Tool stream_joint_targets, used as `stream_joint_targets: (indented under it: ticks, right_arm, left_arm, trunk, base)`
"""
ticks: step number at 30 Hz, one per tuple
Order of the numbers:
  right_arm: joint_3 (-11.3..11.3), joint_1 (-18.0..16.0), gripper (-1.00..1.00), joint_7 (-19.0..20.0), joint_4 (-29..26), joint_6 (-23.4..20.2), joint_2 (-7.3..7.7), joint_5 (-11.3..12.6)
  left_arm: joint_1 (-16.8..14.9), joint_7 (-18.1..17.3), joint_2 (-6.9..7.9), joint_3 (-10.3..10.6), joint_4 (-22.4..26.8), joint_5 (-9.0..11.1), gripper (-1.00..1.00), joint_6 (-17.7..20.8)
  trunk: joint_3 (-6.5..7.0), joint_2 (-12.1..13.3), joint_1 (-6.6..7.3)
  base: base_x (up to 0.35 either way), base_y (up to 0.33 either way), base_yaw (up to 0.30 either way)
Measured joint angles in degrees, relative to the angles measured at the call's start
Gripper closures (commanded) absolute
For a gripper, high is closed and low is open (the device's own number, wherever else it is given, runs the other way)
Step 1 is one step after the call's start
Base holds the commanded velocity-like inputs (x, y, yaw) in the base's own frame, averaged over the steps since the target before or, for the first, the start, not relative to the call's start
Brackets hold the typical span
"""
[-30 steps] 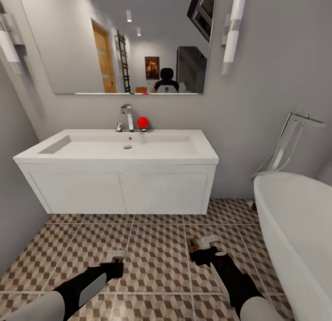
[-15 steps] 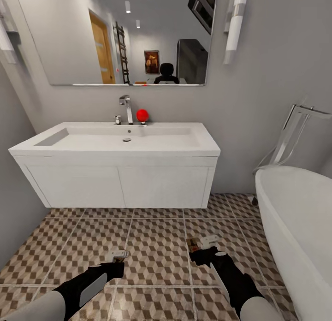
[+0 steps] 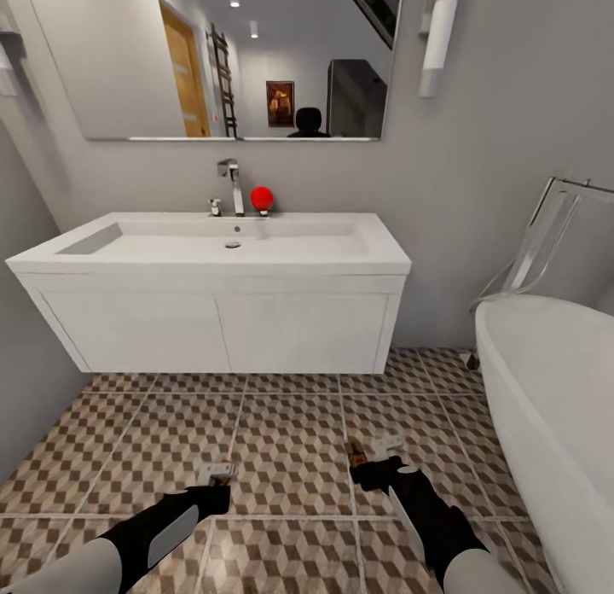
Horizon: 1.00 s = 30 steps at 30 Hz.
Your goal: Take the four mousetraps from the cabinet in the bathroom and place them on the bathroom floor. Make sure all four end up on the same floor surface, and ensure that at least two of them are either under or directly next to the same bathroom sink.
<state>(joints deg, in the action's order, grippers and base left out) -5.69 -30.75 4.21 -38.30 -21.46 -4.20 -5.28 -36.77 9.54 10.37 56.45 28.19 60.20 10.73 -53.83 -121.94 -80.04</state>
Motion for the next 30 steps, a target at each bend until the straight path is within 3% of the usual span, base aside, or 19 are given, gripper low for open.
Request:
stream_joint_targets:
  ticks: [19, 25, 30]
  right_arm:
    - [-0.02, 0.00, 1.00, 0.12, 0.00, -0.01, 0.00, 0.00]
    - [-0.02, 0.00, 1.00, 0.16, 0.06, 0.00, 0.00, 0.01]
    - [-0.01, 0.00, 1.00, 0.27, 0.06, -0.01, 0.01, 0.01]
  left_arm:
    - [0.01, 0.00, -0.76, 0.08, 0.00, -0.02, 1.00, -0.22]
    - [-0.02, -0.08, -0.76, 0.13, 0.00, -0.12, 1.00, -4.60]
    - [0.00, -0.09, -0.70, 0.18, 0.00, -1.33, 1.00, -8.01]
  trunk:
    - [-5.15, -7.62, -4.17]
    - [-6.77, -10.03, -5.49]
    - [-8.13, -12.03, -6.59]
  base:
    - [0.000, 0.000, 0.000]
    - [0.000, 0.000, 0.000]
    - [0.000, 0.000, 0.000]
